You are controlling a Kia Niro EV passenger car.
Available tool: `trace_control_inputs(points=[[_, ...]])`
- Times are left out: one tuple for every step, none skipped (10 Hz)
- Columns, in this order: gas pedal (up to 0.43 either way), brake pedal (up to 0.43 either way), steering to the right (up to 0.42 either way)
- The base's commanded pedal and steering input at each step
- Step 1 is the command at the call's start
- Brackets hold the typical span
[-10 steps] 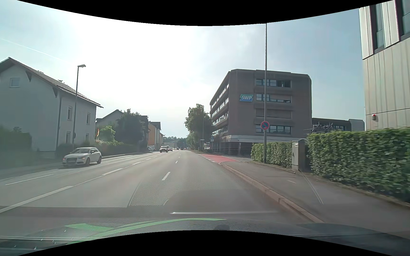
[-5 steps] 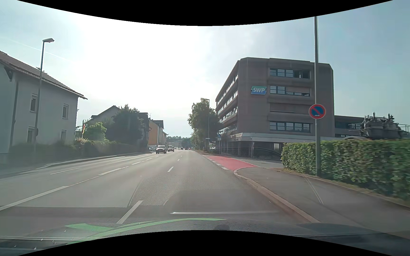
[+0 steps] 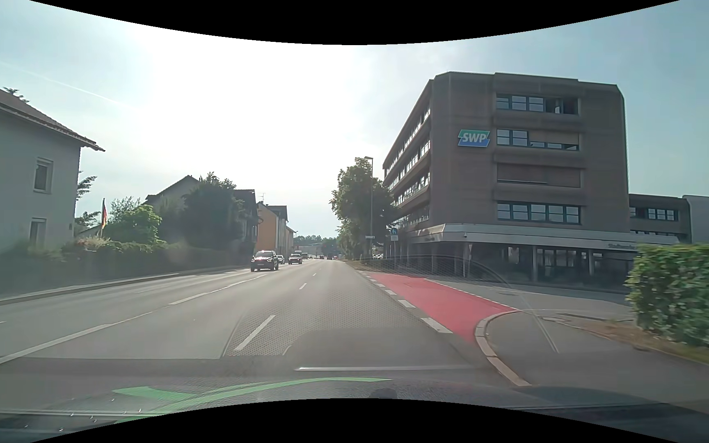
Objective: Follow the waypoints while adhering to traffic rules and regulations
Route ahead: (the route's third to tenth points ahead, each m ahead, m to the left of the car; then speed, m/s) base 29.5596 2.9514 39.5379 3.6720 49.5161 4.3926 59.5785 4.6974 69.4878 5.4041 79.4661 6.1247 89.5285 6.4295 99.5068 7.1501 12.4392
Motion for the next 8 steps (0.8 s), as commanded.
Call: trace_control_inputs(points=[[0.079, 0.000, -0.013], [0.079, 0.000, -0.013], [0.079, 0.000, -0.013], [0.079, 0.000, -0.012], [0.079, 0.000, -0.011], [0.079, 0.000, -0.011], [0.079, 0.000, -0.012], [0.079, 0.000, -0.012]])
